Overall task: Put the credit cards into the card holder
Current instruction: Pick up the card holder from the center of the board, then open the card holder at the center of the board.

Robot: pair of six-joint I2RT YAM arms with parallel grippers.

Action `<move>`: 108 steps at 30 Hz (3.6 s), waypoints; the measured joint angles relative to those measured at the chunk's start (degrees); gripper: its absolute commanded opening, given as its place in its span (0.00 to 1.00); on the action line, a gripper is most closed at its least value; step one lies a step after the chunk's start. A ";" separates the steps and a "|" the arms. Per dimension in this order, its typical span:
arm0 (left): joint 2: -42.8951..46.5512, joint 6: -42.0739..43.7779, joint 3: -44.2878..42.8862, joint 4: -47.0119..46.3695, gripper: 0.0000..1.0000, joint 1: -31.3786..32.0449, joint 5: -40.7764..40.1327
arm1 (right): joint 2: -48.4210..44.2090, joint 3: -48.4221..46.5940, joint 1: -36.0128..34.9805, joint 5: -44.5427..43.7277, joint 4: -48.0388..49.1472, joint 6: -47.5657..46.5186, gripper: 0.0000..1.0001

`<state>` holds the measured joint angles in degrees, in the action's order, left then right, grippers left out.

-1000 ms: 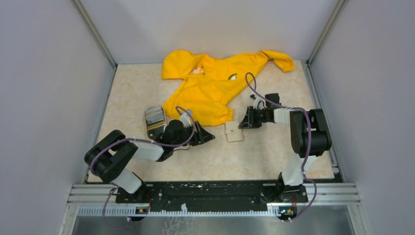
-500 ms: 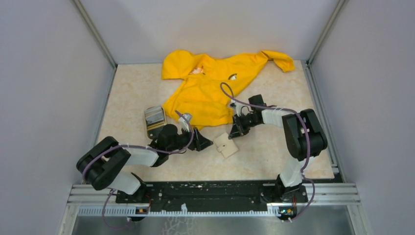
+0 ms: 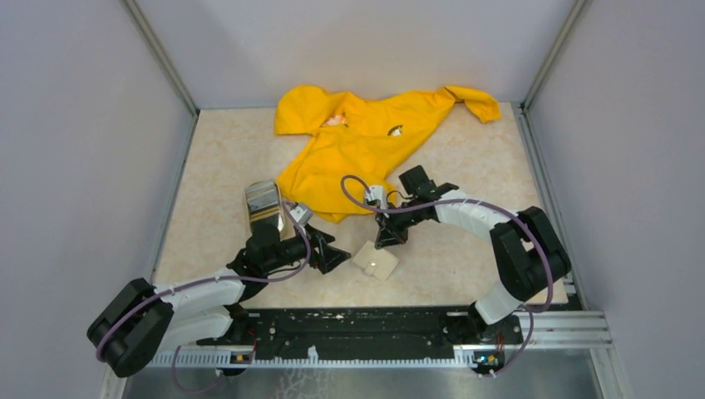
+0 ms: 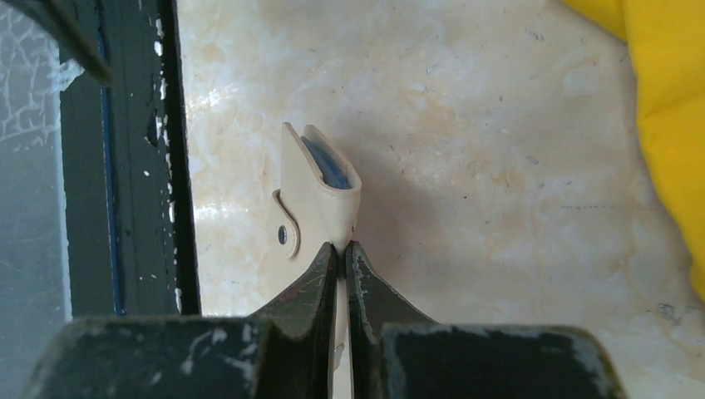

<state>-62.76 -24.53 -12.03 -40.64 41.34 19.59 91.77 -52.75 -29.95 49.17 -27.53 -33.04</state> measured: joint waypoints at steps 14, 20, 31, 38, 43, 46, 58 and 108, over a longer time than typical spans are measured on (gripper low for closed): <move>-11.08 0.61 1.46 -7.82 0.96 -0.02 14.29 | -13.92 6.99 -1.07 3.67 1.60 -14.08 0.00; -23.63 -3.65 -2.80 -17.70 0.76 -0.02 21.94 | -14.05 7.02 -1.40 4.68 1.09 -16.94 0.00; -32.74 -9.33 -7.19 -25.51 0.00 -0.04 25.79 | -14.08 7.02 -1.97 4.39 0.35 -17.70 0.17; -32.89 -15.10 -6.23 -25.75 0.00 -0.07 20.52 | -16.26 6.97 -2.21 -0.61 -0.24 -16.92 0.53; -31.98 -20.96 -4.52 -24.30 0.00 0.09 15.02 | -23.34 8.11 -2.21 2.40 -2.67 -27.65 0.61; -30.12 -21.90 -4.50 -22.93 0.00 0.87 12.13 | -24.17 10.14 -2.58 4.90 -6.05 -35.82 0.53; -23.06 -19.78 -7.37 -15.23 0.00 4.70 3.96 | -20.55 10.78 -6.47 -3.93 -0.31 -31.36 0.42; -12.02 -30.16 -3.34 -5.97 0.00 5.55 -15.32 | -18.91 10.62 -12.26 -2.67 -1.46 -29.59 0.16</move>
<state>-74.78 -54.70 -15.38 -46.61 46.89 4.27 72.86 -42.13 -42.22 46.50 -28.99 -62.63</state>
